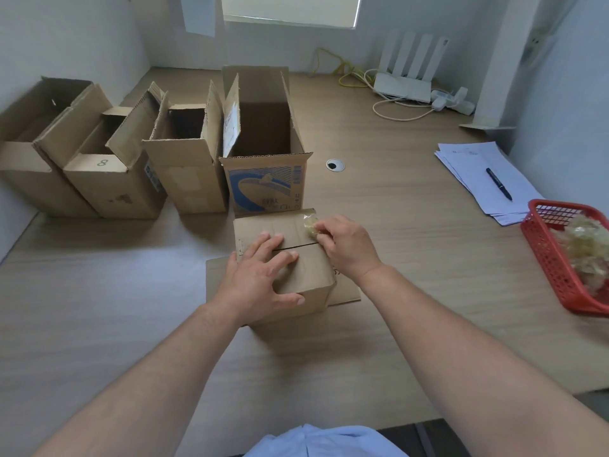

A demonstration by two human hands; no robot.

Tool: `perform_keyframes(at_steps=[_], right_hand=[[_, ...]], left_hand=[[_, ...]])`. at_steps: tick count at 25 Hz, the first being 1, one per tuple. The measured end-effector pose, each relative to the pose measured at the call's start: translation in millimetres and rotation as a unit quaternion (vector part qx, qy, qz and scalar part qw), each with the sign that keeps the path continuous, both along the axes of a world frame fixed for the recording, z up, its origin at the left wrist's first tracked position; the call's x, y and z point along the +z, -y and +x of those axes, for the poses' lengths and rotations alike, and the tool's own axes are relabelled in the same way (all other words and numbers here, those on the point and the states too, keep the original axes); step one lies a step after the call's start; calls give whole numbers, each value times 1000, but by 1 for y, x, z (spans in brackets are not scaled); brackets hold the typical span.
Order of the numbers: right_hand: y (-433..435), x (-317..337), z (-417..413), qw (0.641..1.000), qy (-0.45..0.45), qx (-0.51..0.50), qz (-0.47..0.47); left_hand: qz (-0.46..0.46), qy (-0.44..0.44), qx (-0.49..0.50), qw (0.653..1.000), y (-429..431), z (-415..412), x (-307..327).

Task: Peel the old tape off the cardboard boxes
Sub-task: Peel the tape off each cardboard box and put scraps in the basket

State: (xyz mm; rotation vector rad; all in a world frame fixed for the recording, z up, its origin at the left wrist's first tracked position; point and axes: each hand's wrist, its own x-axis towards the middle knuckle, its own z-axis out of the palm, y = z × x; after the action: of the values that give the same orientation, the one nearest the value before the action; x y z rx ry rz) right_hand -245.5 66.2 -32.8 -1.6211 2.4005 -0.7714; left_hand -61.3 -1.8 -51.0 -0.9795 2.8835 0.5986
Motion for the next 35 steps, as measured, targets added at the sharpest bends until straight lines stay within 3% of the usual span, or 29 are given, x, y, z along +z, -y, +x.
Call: perform_keyframes(at_steps=[2, 4, 6, 11, 14, 15, 20, 22, 31, 33, 35], right_hand=[[3, 4, -2, 990, 123, -74, 1], [-4, 4, -2, 925, 339, -165, -39], [-17, 2, -3, 856, 466, -207, -81], [-48, -1, -13, 766, 582, -235, -140], [-60, 10, -39, 683, 644, -244, -244], [-62, 16, -54, 673, 643, -242, -274], [-87, 36, -115, 805, 504, -214, -228], [-108, 31, -144, 836, 459, -216, -209], [-204, 5, -308, 862, 364, -272, -223], [-224, 4, -339, 878, 286, -307, -232], [-243, 3, -367, 902, 138, -354, -206]], left_hand=[[-10, -2, -9, 1000, 1, 1, -1], [-18, -8, -31, 999, 2, 2, -2], [-20, -14, -55, 998, 1, 2, -3], [-15, -26, -86, 996, -15, -16, -4], [-32, -22, -86, 996, -26, -36, -7], [-34, -24, -77, 996, -30, -44, -7], [-31, -25, -69, 997, -67, -106, -6], [-32, -25, -71, 997, -90, -143, -5], [-46, -20, -64, 997, -156, -293, -7], [-50, -19, -64, 997, -165, -316, -7], [-53, -12, -63, 997, -171, -332, -7]])
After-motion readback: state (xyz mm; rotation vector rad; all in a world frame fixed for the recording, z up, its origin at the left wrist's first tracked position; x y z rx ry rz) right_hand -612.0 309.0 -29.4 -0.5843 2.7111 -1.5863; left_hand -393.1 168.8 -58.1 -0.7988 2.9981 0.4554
